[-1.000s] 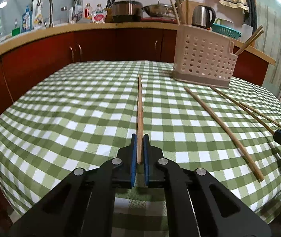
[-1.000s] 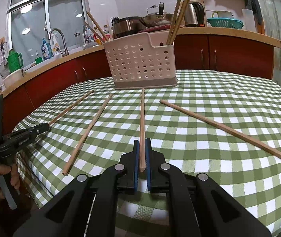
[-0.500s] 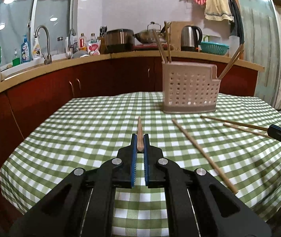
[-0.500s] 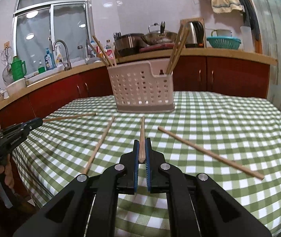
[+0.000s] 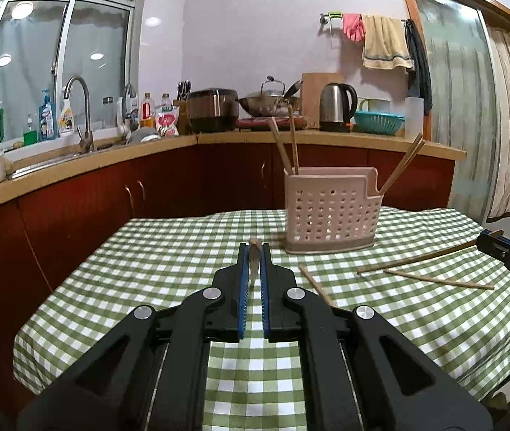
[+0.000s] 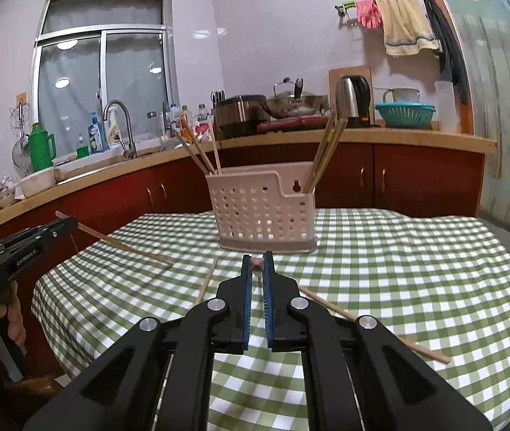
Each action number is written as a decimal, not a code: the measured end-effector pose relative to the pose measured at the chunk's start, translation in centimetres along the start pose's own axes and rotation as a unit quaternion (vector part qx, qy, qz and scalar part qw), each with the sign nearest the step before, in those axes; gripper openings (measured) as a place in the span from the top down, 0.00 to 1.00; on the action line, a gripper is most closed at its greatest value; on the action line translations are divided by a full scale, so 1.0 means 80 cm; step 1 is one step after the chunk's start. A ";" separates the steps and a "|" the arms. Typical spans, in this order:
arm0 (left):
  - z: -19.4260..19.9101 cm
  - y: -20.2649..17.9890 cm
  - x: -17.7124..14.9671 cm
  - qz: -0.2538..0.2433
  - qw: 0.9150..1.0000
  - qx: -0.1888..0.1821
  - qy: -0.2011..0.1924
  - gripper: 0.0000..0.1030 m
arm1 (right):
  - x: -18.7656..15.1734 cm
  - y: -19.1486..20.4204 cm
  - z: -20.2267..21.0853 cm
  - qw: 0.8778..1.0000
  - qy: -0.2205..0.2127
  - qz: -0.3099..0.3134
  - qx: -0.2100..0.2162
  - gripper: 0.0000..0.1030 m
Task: Organize utensils
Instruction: 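Lift both held chopsticks and carry them toward the caddy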
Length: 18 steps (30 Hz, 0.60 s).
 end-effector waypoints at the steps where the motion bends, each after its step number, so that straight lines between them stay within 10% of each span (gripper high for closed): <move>1: 0.001 0.000 0.003 0.001 1.000 -0.002 -0.002 0.94 | 0.003 0.001 0.001 1.000 -0.003 0.001 0.000 0.94; 18: -0.013 -0.004 0.043 0.009 1.000 -0.026 -0.001 0.94 | 0.037 0.003 -0.002 1.000 -0.021 0.004 0.000 0.94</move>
Point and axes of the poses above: each gripper's, at about its wrist camera, not at the fingertips, and z roughly against the way its jaws point, y to its left, x to its top, the point moved 5 cm from there along -z, roughly the way its jaws point, and after that the axes turned 12 degrees about -y, right-handed, at the moved point
